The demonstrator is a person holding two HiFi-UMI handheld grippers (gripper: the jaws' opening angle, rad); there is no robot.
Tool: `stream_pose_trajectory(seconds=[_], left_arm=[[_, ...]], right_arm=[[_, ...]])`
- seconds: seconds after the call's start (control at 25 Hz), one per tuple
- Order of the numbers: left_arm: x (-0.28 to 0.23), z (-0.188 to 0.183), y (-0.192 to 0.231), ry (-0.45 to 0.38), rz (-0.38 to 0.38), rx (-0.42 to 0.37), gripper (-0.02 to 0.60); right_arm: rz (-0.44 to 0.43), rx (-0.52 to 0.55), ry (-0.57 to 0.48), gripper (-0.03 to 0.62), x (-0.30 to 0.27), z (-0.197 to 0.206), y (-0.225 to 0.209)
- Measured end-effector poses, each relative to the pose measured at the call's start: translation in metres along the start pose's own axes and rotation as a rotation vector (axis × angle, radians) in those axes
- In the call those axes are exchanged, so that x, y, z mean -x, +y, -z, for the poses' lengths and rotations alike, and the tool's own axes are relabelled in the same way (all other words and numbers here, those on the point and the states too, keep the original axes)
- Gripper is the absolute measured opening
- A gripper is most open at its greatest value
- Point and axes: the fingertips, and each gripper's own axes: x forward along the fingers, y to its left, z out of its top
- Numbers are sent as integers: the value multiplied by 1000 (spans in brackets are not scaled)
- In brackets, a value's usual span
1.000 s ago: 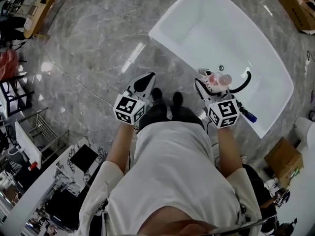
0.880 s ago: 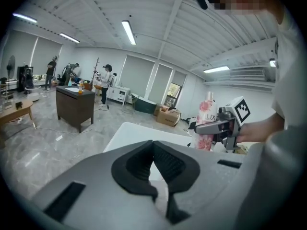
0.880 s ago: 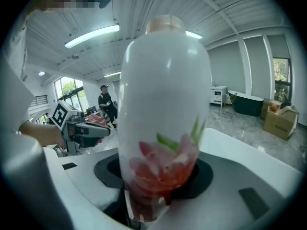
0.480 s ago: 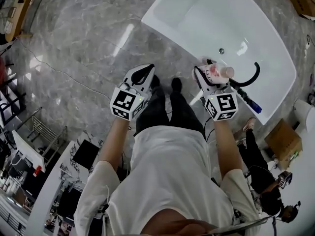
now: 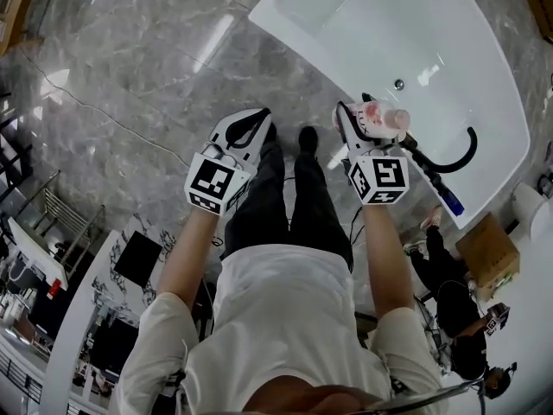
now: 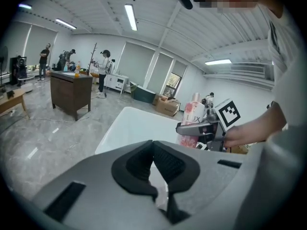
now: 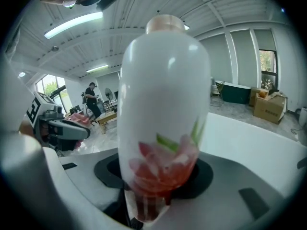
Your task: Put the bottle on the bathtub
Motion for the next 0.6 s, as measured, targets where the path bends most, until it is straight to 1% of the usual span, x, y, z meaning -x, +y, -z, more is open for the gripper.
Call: stream_pose_trajectory(seconds=[0.16,0.32,0.44,0.6], left_arm=[[-20,32,18,49,-2,19,8],[-42,51,34,36,-15,22,8],[-60,60,46,41,-22,14,8],[-76,82,58,57,-23,-5,8]], right_arm=[[42,-14,0,236,-38,30,-16],[67,11,-7,236,-73,52,-30],[81,32,-25,236,-99,62,-44],[106,42,-43,236,-123,82,-59]])
